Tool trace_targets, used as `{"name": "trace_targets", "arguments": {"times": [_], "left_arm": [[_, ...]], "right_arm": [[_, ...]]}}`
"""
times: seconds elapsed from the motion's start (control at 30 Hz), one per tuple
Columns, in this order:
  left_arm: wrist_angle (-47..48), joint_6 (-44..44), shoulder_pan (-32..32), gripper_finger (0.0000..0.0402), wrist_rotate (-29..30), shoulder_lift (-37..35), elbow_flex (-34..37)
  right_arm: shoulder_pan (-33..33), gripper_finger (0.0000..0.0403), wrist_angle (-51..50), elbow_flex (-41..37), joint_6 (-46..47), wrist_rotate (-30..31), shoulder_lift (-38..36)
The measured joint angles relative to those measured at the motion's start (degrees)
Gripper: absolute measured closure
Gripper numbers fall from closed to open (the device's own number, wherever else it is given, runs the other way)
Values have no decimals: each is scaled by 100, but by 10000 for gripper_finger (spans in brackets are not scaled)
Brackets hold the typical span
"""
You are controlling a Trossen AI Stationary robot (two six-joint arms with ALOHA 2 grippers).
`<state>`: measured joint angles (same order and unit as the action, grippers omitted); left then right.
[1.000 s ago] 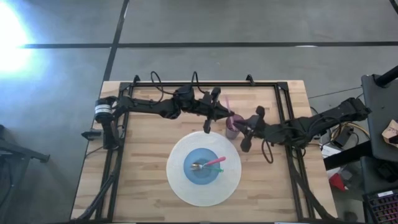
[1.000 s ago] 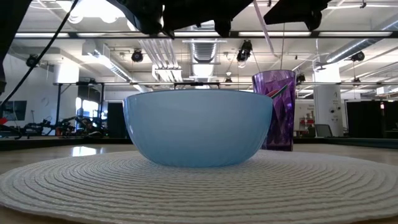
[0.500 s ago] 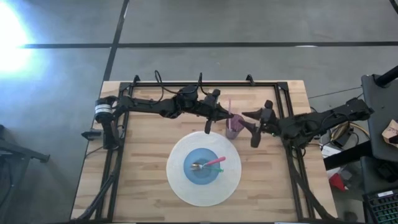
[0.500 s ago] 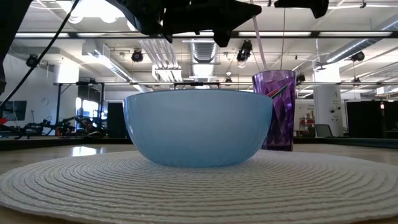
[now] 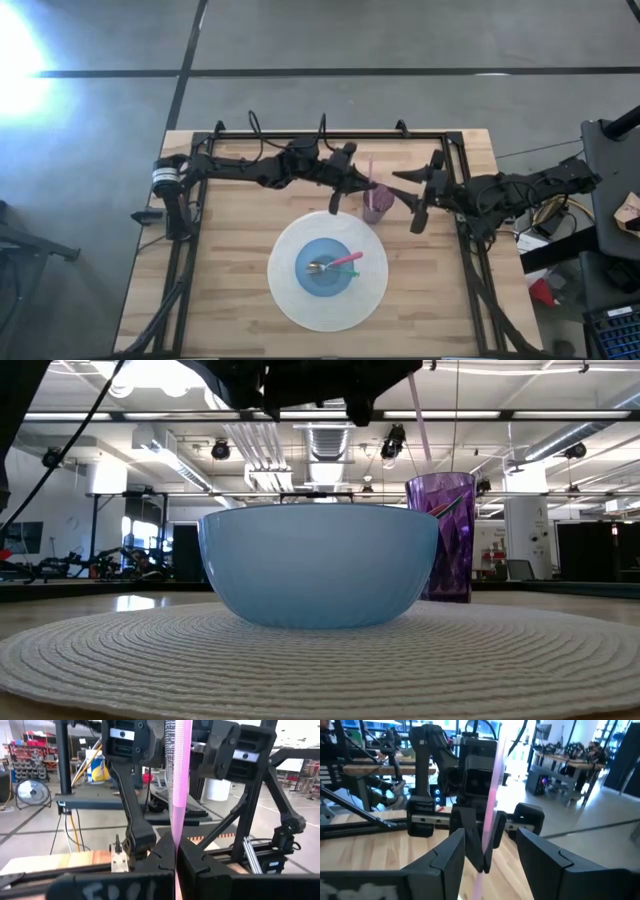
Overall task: Pick & Place Utensil
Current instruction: Put the purple straw into the purple cup
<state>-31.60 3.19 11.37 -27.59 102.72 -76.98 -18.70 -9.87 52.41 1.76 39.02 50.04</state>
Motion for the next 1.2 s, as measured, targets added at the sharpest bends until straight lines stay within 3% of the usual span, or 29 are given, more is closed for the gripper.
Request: {"name": "trace_targets", "arguments": {"times": [0.47, 1.2], "left_arm": [[285, -1339, -16, 401, 44, 136, -150], [-30, -1188, 19, 401, 373, 1042, -141]], "right_arm": [[24, 236, -30, 467, -451, -6, 144], [24, 229, -52, 458, -697, -2, -119]]}}
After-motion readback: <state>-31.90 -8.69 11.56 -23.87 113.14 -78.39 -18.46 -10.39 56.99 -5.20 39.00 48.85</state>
